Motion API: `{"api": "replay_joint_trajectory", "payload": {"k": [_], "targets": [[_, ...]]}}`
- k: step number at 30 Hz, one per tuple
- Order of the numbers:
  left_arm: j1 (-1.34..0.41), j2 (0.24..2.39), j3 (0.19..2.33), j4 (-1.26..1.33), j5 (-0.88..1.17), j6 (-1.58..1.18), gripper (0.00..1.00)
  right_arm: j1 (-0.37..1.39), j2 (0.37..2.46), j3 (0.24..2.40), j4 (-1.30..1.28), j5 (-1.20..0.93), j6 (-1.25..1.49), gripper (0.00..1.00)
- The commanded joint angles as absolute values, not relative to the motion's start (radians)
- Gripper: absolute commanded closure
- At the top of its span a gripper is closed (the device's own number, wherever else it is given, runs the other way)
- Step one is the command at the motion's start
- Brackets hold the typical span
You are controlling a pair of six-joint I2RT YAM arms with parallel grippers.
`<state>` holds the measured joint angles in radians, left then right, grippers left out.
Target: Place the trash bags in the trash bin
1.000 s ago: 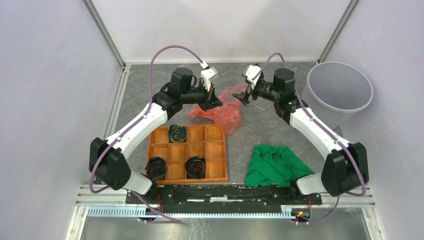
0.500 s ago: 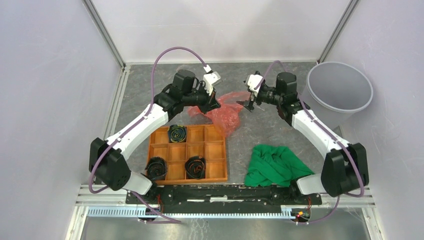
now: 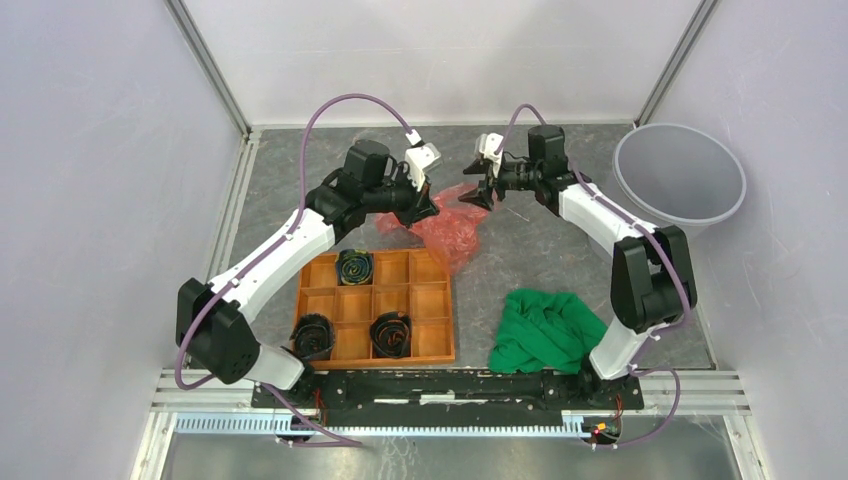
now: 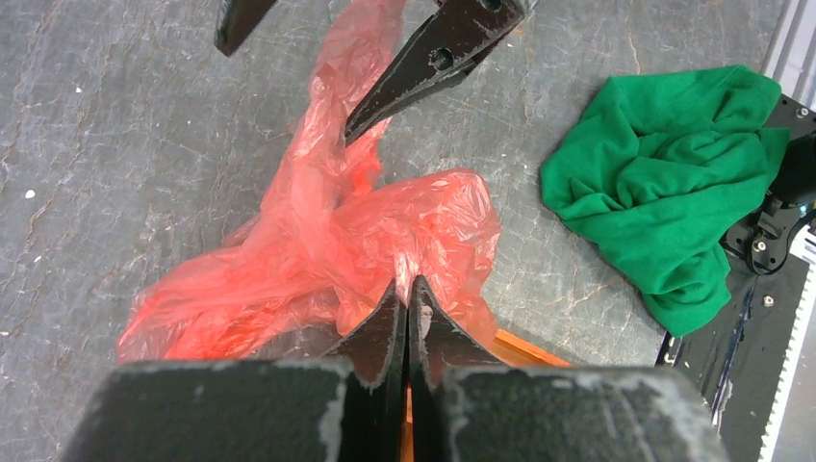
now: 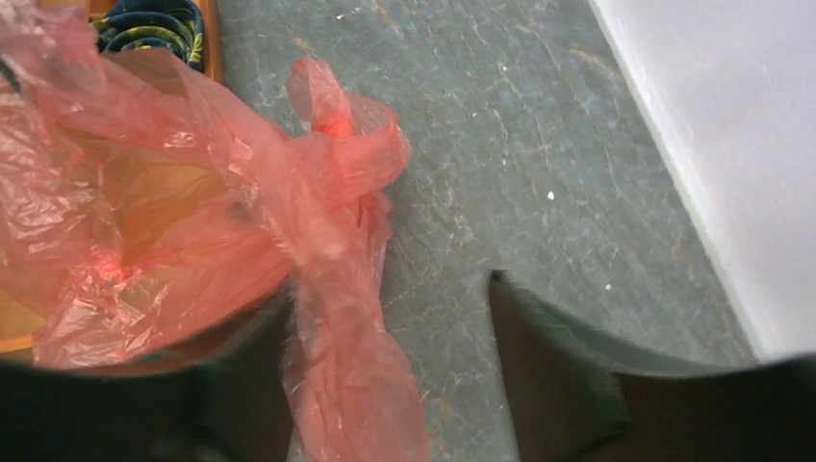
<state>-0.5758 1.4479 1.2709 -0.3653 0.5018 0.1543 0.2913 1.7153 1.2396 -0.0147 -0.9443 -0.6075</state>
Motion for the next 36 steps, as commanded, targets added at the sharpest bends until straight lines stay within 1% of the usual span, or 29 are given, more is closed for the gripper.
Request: {"api": "replay_joint_trajectory", "payload": {"k": [1,2,3,4,5,6,8,10,11,13,16,18,21,22,24,25,27,29,34,36], "targets": [[-0.580,1.418,1.293,-0.328,0.446,0.168,0.98,0.288,1.731,1.296,0.065,-1.034,-0.514,0.42],[-0.580,1.419,1.294,-0.318,0.415,0.152,0.98,0.288,1.729,1.294,0.087,-1.025,-0.485,0.65],[-0.580,1.420,1.292,-0.298,0.381,0.121,0.97,0.287,1.717,1.284,0.124,-0.981,-0.435,0.91],[-0.579,1.422,1.289,-0.278,0.342,0.094,0.90,0.288,1.698,1.262,0.170,-0.900,-0.378,0.99],[-0.578,1.424,1.287,-0.266,0.298,0.071,0.78,0.288,1.674,1.230,0.226,-0.820,-0.335,0.99],[-0.577,1.424,1.286,-0.256,0.270,0.046,0.65,0.286,1.640,1.201,0.282,-0.684,-0.277,0.99],[-0.573,1.425,1.276,-0.227,0.216,-0.011,0.49,0.281,1.586,1.153,0.335,-0.466,-0.187,1.00],[-0.562,1.433,1.260,-0.195,0.205,-0.086,0.42,0.278,1.556,1.152,0.314,-0.314,-0.132,1.00],[-0.553,1.443,1.249,-0.177,0.217,-0.126,0.37,0.275,1.549,1.159,0.287,-0.266,-0.111,1.00],[-0.545,1.479,1.235,-0.138,0.288,-0.196,0.30,0.265,1.541,1.164,0.259,-0.229,-0.072,1.00],[-0.542,1.547,1.235,-0.094,0.445,-0.265,0.23,0.257,1.528,1.146,0.254,-0.163,-0.042,1.00],[-0.542,1.580,1.211,-0.018,0.533,-0.330,0.18,0.252,1.529,1.130,0.263,-0.146,-0.031,1.00],[-0.543,1.613,1.130,0.189,0.663,-0.462,0.13,0.239,1.554,1.145,0.235,-0.157,-0.006,1.00],[-0.544,1.632,1.098,0.295,0.735,-0.521,0.13,0.237,1.565,1.159,0.215,-0.169,-0.001,1.00],[-0.545,1.683,1.060,0.443,0.792,-0.627,0.13,0.237,1.576,1.168,0.205,-0.180,-0.002,1.00],[-0.545,1.710,1.055,0.478,0.798,-0.657,0.13,0.235,1.576,1.164,0.210,-0.186,0.030,1.00],[-0.545,1.762,1.056,0.509,0.790,-0.688,0.09,0.235,1.572,1.158,0.224,-0.214,0.049,1.00],[-0.545,1.795,1.057,0.527,0.772,-0.690,0.07,0.235,1.565,1.148,0.246,-0.264,0.069,1.00],[-0.546,1.746,1.020,0.526,0.672,-0.564,0.05,0.235,1.553,1.136,0.284,-0.347,0.098,0.99],[-0.548,1.718,0.993,0.548,0.601,-0.510,0.01,0.235,1.547,1.134,0.288,-0.354,0.108,1.00]]}}
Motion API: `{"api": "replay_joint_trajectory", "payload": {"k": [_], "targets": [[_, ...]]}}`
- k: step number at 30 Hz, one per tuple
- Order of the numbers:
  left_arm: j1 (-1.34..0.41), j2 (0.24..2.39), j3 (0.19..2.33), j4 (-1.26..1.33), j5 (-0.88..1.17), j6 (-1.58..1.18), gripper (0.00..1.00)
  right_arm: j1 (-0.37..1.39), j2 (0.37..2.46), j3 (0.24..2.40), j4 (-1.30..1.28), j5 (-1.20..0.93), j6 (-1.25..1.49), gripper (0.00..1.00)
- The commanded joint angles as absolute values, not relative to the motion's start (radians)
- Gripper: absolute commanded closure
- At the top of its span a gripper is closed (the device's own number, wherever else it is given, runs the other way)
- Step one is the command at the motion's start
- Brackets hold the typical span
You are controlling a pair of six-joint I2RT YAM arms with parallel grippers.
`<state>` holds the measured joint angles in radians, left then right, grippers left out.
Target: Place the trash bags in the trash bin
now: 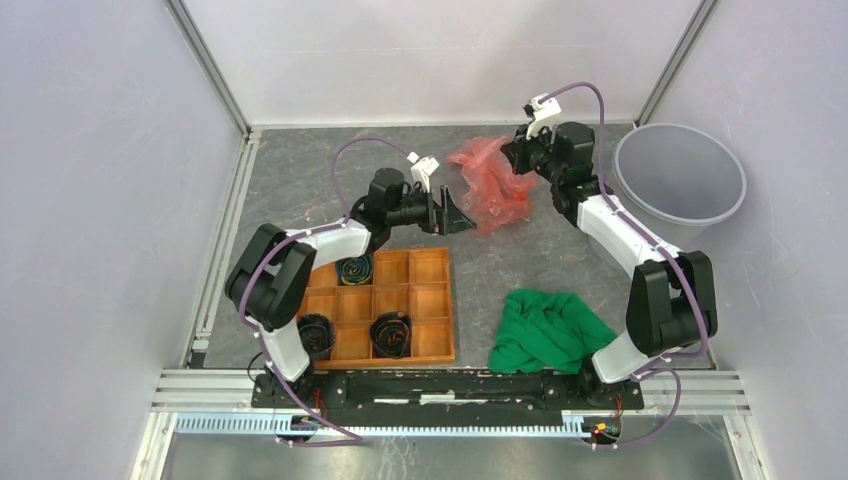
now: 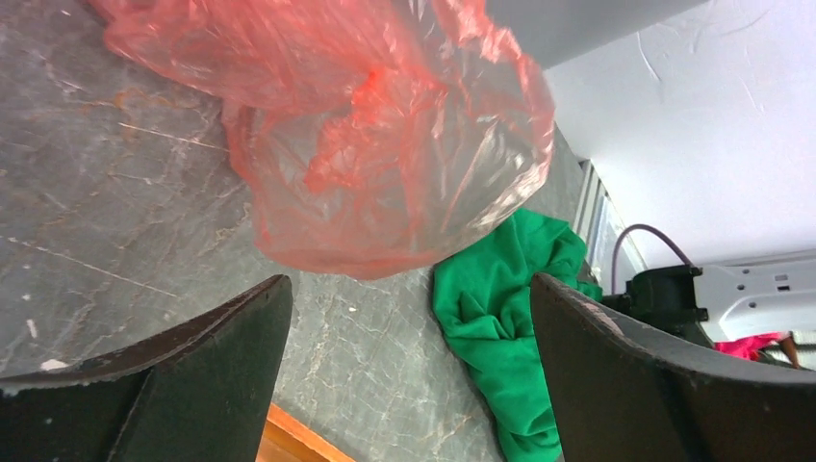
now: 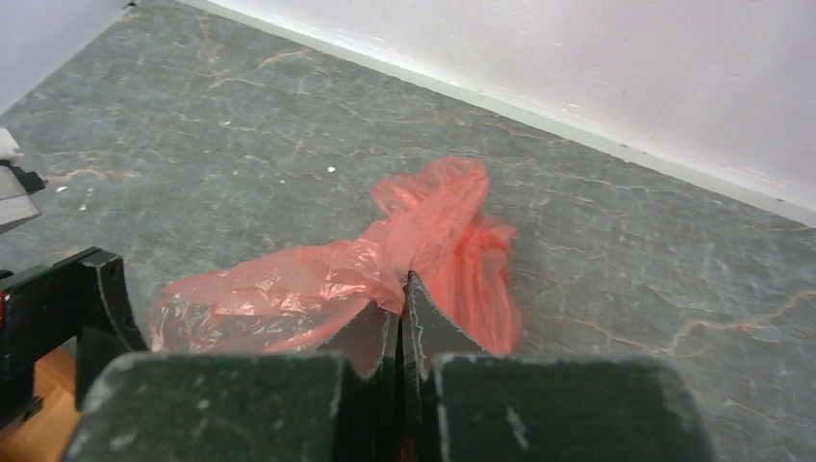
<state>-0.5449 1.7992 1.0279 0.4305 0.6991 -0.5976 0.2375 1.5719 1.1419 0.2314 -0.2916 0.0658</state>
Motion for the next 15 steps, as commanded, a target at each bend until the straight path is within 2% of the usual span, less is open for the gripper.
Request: {"api": "replay_joint_trajectory", "payload": {"k": [1,5,8,12,15], "targets": [[-0.550,1.712,0.978,0.580,0.562,-0.504,0.00,0.236,1.543,1.133,0.292,-0.357,0.112,1.00],[-0.563,1.746,0.913,0.761,0.464,-0.557,0.00,0.235,1.528,1.132,0.300,-0.374,0.123,1.00],[-0.565,1.810,0.859,0.981,0.478,-0.661,0.02,0.236,1.516,1.130,0.302,-0.384,0.130,1.00],[-0.565,1.850,0.902,0.958,0.527,-0.694,0.18,0.236,1.505,1.118,0.318,-0.394,0.150,0.99],[-0.565,1.852,0.921,0.935,0.540,-0.689,0.38,0.235,1.500,1.110,0.339,-0.420,0.181,1.00]]}}
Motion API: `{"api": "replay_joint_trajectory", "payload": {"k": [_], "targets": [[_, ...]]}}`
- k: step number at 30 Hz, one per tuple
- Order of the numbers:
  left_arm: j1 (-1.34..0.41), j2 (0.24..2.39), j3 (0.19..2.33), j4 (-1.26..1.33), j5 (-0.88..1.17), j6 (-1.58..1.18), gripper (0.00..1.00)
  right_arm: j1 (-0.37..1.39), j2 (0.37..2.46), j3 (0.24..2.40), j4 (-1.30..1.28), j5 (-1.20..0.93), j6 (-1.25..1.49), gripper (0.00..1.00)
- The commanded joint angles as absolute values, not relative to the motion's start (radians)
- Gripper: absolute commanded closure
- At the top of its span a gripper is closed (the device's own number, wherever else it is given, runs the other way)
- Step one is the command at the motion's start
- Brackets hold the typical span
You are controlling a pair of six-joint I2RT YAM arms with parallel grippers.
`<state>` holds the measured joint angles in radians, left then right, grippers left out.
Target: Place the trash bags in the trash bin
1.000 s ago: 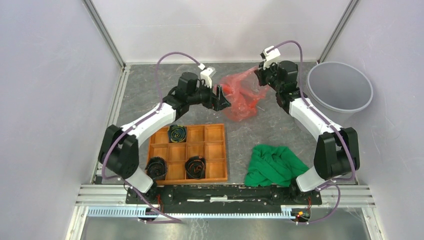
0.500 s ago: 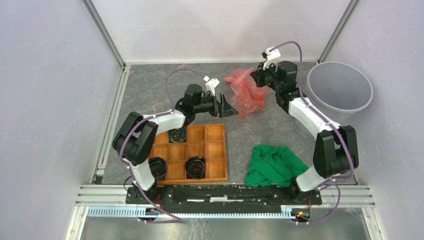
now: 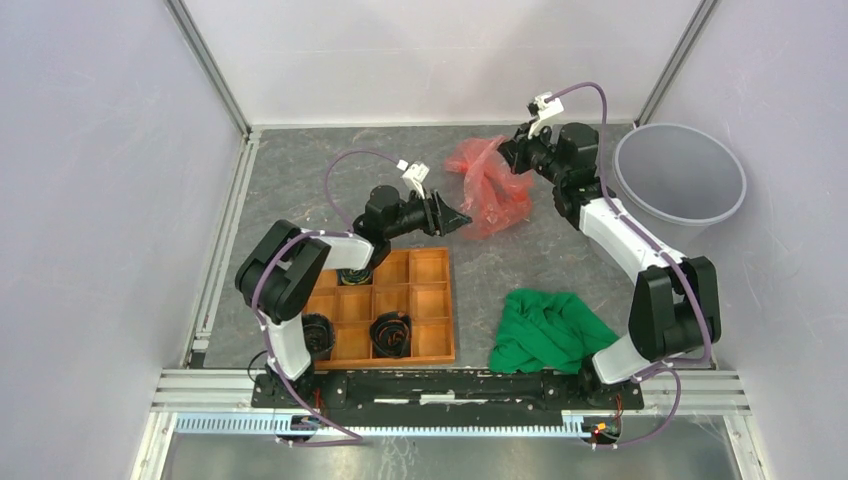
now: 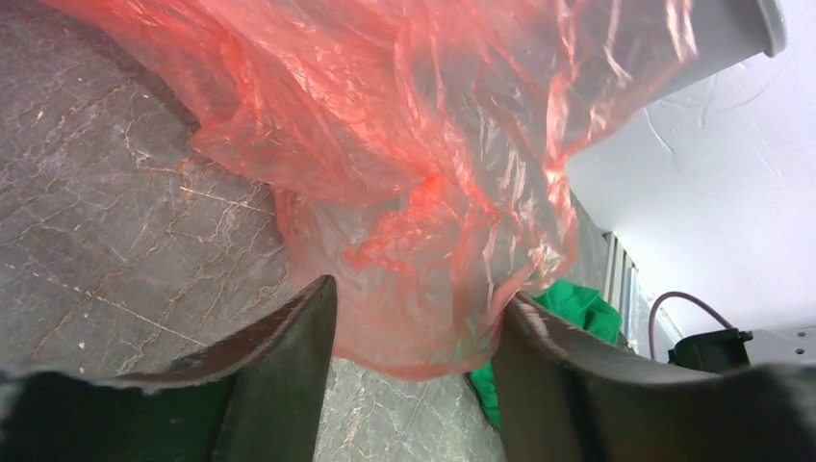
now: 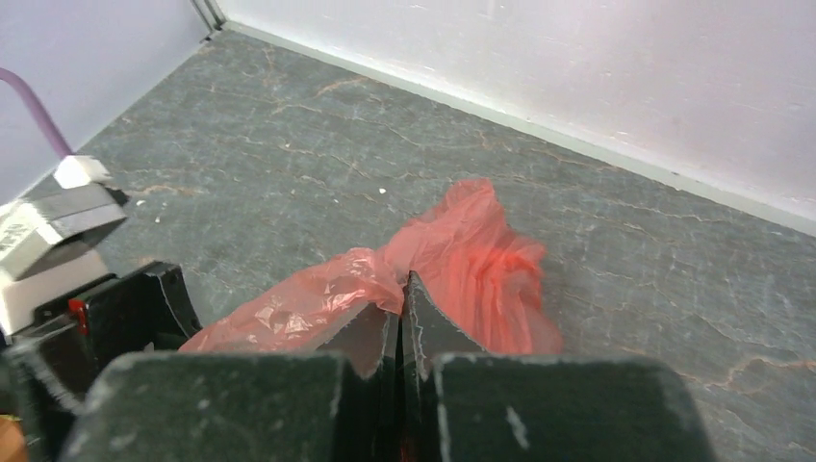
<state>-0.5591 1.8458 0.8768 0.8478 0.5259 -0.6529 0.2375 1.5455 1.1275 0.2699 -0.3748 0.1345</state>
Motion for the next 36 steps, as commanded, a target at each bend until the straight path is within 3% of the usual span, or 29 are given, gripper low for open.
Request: {"api": "replay_joint_trajectory", "payload": {"k": [1,6,8,12,18,22,25,29,32,36], "targets": [[-0.565,1.855,0.931,0.918,0.546,-0.689,0.45,0.236,1.497,1.105,0.352,-0.430,0.195,1.00],[-0.538,1.855,1.054,0.484,0.392,-0.587,0.96,0.236,1.449,1.049,0.312,-0.313,0.164,1.00],[-0.495,1.857,1.107,0.282,0.285,-0.596,0.98,0.236,1.442,1.039,0.244,-0.205,0.119,1.00],[-0.395,1.859,1.215,0.112,0.295,-0.709,0.98,0.236,1.531,1.136,0.050,-0.084,0.043,1.00],[-0.383,1.853,1.823,-0.225,0.256,-0.662,0.98,0.236,1.657,1.738,-0.405,0.045,-0.038,1.00],[-0.439,1.770,2.104,-0.276,0.285,-0.559,0.98,0.248,1.527,1.928,-0.387,-0.118,-0.026,1.00],[-0.543,1.579,1.945,-0.169,0.246,-0.432,0.98,0.272,1.266,1.639,-0.101,-0.253,-0.002,1.00],[-0.594,1.262,1.369,0.150,0.094,-0.431,0.98,0.280,0.963,1.106,0.369,-0.320,0.050,0.99],[-0.586,1.174,1.068,0.092,-0.158,-0.523,0.98,0.282,0.885,0.811,0.438,-0.292,0.038,0.99],[-0.548,1.195,0.824,0.055,-0.161,-0.568,0.98,0.282,0.910,0.621,0.335,-0.242,0.066,0.99]]}}
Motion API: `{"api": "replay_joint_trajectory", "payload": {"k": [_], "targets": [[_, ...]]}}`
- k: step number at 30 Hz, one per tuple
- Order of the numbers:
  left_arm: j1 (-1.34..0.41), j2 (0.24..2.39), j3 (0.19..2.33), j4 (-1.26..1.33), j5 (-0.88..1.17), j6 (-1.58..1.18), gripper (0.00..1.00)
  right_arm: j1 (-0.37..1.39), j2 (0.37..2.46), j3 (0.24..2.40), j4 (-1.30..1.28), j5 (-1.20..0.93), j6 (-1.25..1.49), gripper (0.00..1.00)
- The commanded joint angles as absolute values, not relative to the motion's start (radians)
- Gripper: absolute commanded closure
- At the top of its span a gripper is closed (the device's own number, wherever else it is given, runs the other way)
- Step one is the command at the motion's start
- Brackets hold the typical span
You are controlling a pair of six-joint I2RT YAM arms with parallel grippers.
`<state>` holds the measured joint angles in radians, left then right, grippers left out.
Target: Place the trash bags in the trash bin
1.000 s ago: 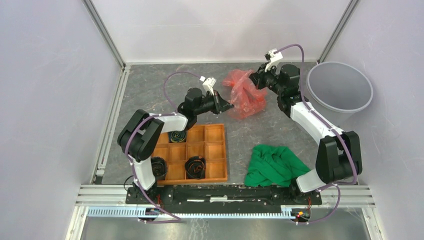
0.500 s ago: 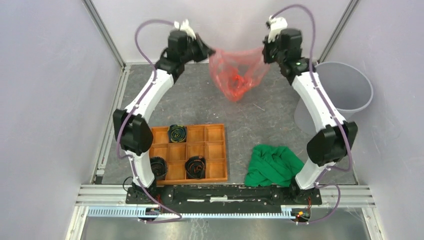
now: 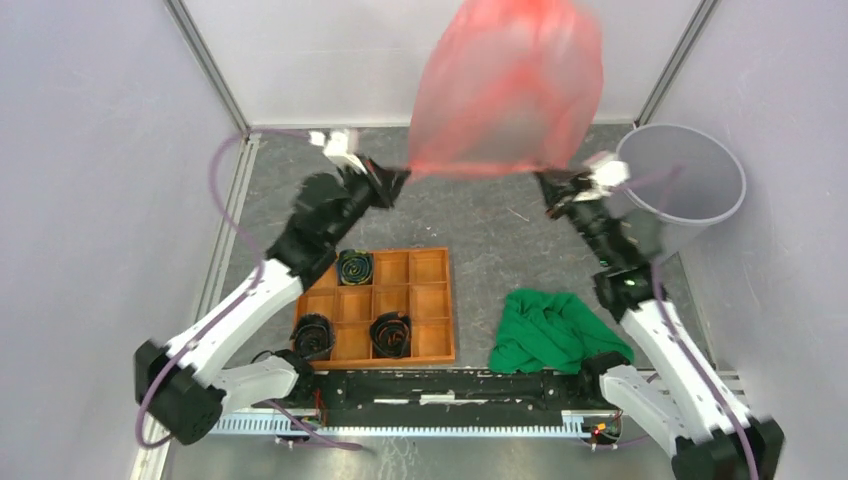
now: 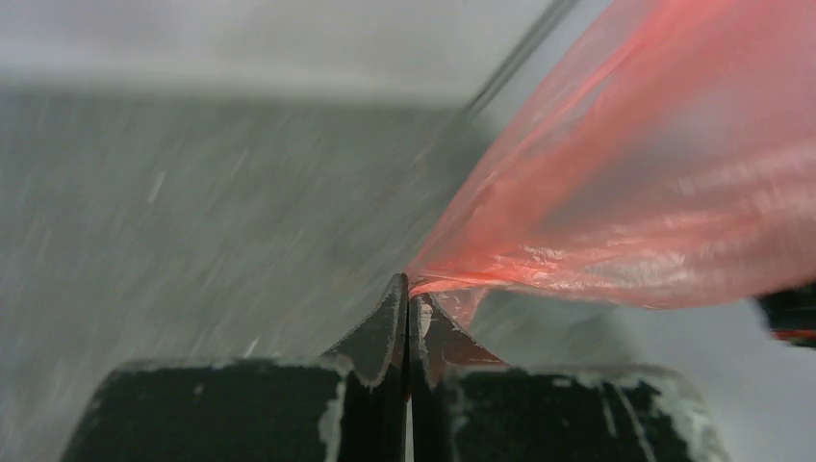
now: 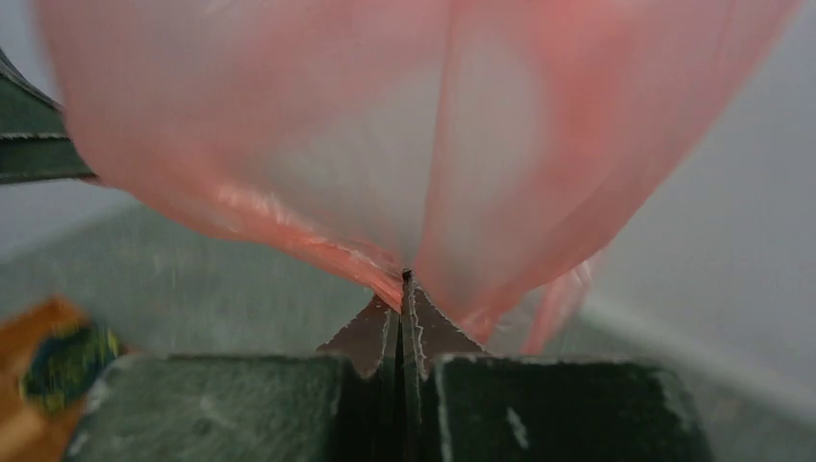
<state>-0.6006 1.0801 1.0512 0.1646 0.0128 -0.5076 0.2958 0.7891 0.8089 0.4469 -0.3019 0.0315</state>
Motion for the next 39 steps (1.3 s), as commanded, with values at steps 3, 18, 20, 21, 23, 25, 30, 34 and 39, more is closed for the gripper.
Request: {"api": "replay_joint_trajectory", "payload": {"k": [3,18,20,21,23,25,30,34,39], "targets": [[-0.523,1.211,0.761,0.109,-0.073,-0.597,0.98,0.299,0.937,0.594,0.303,-0.283,0.081,0.99],[-0.512,1.301,1.549,-0.140,0.286,-0.468,0.98,0.354,1.179,1.422,-0.060,-0.353,0.085,0.99],[-0.513,1.275,1.514,-0.140,0.187,-0.438,0.98,0.354,1.144,1.315,0.055,-0.327,0.103,0.99],[-0.512,1.266,1.473,-0.140,0.124,-0.429,0.98,0.354,1.131,1.253,0.100,-0.297,0.113,0.99],[-0.508,1.274,1.382,-0.167,0.019,-0.433,0.98,0.354,1.134,1.130,0.128,-0.242,0.111,0.99],[-0.490,1.312,1.300,-0.212,0.005,-0.437,0.98,0.354,1.164,1.023,0.121,-0.200,0.096,0.99],[-0.387,1.368,1.207,-0.261,0.109,-0.449,0.98,0.357,1.305,1.010,0.004,-0.263,0.043,0.99],[-0.324,1.324,1.281,-0.188,0.336,-0.485,0.98,0.415,1.332,1.218,-0.117,-0.289,0.008,0.99],[-0.324,1.286,1.436,-0.162,0.500,-0.511,0.98,0.449,1.278,1.356,-0.109,-0.338,0.077,0.99]]}}
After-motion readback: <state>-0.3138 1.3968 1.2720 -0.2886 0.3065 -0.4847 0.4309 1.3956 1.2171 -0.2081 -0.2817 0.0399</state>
